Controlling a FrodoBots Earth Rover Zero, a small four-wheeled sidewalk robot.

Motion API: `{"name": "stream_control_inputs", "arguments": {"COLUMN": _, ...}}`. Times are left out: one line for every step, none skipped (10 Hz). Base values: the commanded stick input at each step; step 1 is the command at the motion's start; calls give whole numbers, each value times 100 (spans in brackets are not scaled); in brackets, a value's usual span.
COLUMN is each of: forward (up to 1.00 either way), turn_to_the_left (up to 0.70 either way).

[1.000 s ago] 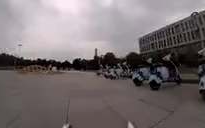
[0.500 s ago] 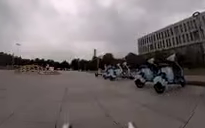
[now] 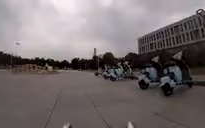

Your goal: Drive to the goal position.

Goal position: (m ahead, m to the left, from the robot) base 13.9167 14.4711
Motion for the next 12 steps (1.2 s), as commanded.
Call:
{"name": "stream_control_inputs", "arguments": {"forward": 70, "turn_to_the_left": 0}}
{"name": "stream_control_inputs", "arguments": {"forward": 70, "turn_to_the_left": 0}}
{"name": "stream_control_inputs", "arguments": {"forward": 70, "turn_to_the_left": 0}}
{"name": "stream_control_inputs", "arguments": {"forward": 70, "turn_to_the_left": 0}}
{"name": "stream_control_inputs", "arguments": {"forward": 70, "turn_to_the_left": 4}}
{"name": "stream_control_inputs", "arguments": {"forward": 70, "turn_to_the_left": 14}}
{"name": "stream_control_inputs", "arguments": {"forward": 70, "turn_to_the_left": 14}}
{"name": "stream_control_inputs", "arguments": {"forward": 70, "turn_to_the_left": 14}}
{"name": "stream_control_inputs", "arguments": {"forward": 70, "turn_to_the_left": 14}}
{"name": "stream_control_inputs", "arguments": {"forward": 70, "turn_to_the_left": 14}}
{"name": "stream_control_inputs", "arguments": {"forward": 70, "turn_to_the_left": 14}}
{"name": "stream_control_inputs", "arguments": {"forward": 70, "turn_to_the_left": 14}}
